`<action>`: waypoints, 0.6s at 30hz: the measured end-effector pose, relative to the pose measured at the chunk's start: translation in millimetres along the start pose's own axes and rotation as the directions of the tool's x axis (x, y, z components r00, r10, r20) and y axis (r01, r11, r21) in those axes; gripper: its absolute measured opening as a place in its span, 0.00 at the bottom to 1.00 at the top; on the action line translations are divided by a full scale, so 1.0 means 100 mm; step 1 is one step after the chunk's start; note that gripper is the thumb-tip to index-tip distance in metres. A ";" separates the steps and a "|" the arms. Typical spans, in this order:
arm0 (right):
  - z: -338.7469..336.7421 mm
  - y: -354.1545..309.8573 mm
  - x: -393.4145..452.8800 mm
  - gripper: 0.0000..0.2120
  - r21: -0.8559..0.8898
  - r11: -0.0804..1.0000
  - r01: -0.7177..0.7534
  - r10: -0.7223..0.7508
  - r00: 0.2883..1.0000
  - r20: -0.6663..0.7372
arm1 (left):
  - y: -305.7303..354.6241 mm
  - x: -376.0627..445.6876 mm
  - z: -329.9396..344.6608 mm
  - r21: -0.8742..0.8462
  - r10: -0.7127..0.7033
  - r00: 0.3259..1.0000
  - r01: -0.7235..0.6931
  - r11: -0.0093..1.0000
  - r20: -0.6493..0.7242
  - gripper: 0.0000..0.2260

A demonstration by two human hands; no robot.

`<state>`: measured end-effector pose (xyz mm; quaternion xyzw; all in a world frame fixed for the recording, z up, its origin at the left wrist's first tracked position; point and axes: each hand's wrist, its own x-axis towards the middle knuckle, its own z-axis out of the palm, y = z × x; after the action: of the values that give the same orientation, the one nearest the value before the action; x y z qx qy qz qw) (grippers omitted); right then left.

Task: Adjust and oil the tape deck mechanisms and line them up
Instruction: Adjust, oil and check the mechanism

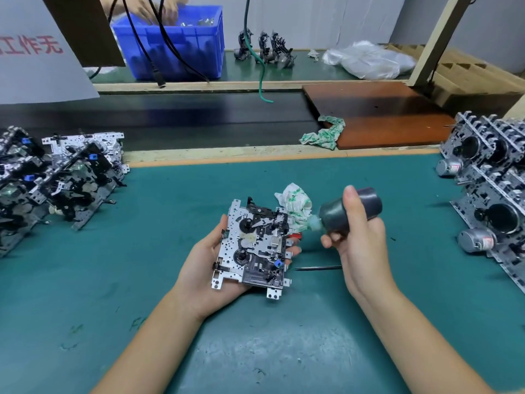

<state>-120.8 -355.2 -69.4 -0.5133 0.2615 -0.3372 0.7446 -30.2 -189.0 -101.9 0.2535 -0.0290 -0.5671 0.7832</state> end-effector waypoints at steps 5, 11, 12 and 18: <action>0.02 0.01 -0.02 0.13 -0.016 1.000 0.013 -0.013 1.000 0.007 | 0.00 -0.03 0.01 -0.007 0.019 0.999 -0.019 1.000 -0.034 0.26; 0.00 0.01 0.00 0.12 -0.019 1.000 0.017 -0.017 1.000 -0.002 | 0.00 -0.03 0.02 -0.017 -0.008 0.999 0.007 1.000 -0.049 0.28; -0.01 0.01 0.00 0.12 -0.021 1.000 0.017 -0.017 1.000 -0.001 | 0.01 -0.03 0.02 -0.014 -0.004 0.999 0.004 1.000 -0.043 0.27; 0.00 0.05 0.01 0.13 -0.034 0.999 0.028 -0.027 0.999 0.038 | 0.02 -0.04 0.02 -0.010 -0.004 0.998 0.004 1.000 -0.059 0.26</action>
<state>-119.4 -355.1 -74.0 -0.5358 0.2462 -0.3332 0.7357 -31.0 -185.7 -98.4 0.2663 -0.0024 -0.5610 0.7838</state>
